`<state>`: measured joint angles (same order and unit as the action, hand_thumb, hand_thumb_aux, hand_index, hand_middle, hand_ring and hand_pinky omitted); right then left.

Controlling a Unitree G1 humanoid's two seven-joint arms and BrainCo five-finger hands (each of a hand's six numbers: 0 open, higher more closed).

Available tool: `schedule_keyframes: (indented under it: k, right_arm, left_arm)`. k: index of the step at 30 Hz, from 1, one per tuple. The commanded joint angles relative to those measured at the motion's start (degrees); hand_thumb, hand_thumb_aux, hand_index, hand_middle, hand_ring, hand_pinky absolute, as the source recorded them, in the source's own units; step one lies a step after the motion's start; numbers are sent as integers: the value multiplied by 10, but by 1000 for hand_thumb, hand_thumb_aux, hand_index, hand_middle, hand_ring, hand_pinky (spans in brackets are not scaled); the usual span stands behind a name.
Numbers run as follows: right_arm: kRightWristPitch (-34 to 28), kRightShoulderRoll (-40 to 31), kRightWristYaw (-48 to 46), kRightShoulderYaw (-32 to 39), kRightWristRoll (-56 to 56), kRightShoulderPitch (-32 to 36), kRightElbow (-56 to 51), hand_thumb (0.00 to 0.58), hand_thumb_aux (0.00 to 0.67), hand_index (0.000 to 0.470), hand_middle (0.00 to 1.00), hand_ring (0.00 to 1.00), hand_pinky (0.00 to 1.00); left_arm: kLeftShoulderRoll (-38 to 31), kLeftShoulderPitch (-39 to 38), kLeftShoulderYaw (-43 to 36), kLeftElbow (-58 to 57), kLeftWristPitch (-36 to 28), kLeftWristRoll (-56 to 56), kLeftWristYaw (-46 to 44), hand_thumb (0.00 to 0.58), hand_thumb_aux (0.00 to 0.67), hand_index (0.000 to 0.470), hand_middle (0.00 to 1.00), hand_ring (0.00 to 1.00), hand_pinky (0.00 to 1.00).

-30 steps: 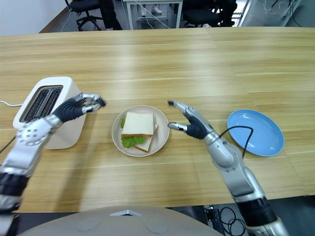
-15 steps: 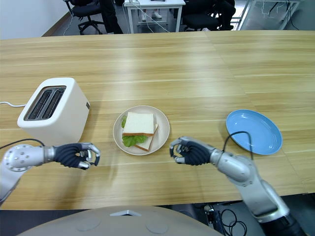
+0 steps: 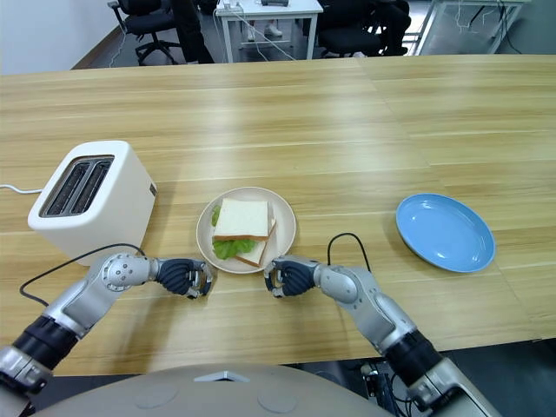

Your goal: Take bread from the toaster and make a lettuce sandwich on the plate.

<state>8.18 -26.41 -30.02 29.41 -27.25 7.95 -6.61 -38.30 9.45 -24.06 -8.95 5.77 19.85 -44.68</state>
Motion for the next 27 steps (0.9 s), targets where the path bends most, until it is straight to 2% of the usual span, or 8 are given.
schedule_keyframes:
  k: [1,10,12,13,14,15,16,27]
  right_arm:
    - [18,19,29,-1,-12,52,-106,580,670,460,1000,1000,1000]
    - [124,89,243,8,-71,243,-451,580,670,460,1000,1000,1000]
    - [147,97,316,15,-94,269,-495,580,670,460,1000,1000,1000]
    - [158,101,343,13,-96,278,-513,578,633,435,231,231,231]
    - [165,104,366,12,-100,284,-525,464,370,254,0,0,0]
    - [174,104,384,11,-101,286,-534,0,0,0,0,0,0]
    - [187,103,397,7,-98,284,-538,0,0,0,0,0,0]
    - [291,101,257,-165,230,107,-300,0,0,0,0,0,0]
  left_arm:
    - [22,49,-8,-110,17,43,60,580,670,460,1000,1000,1000]
    - [122,201,-12,-352,12,107,246,549,515,354,1000,1000,1000]
    - [146,212,-1,-391,14,96,273,578,628,431,1000,1000,1000]
    - [154,211,5,-402,13,91,286,576,612,420,757,757,757]
    - [160,210,15,-412,12,82,298,551,520,357,357,357,357]
    - [166,209,25,-420,13,73,306,517,449,308,255,255,255]
    - [169,209,33,-425,14,67,311,23,13,9,0,0,0]
    - [220,108,168,-137,32,-116,299,0,0,0,0,0,0]
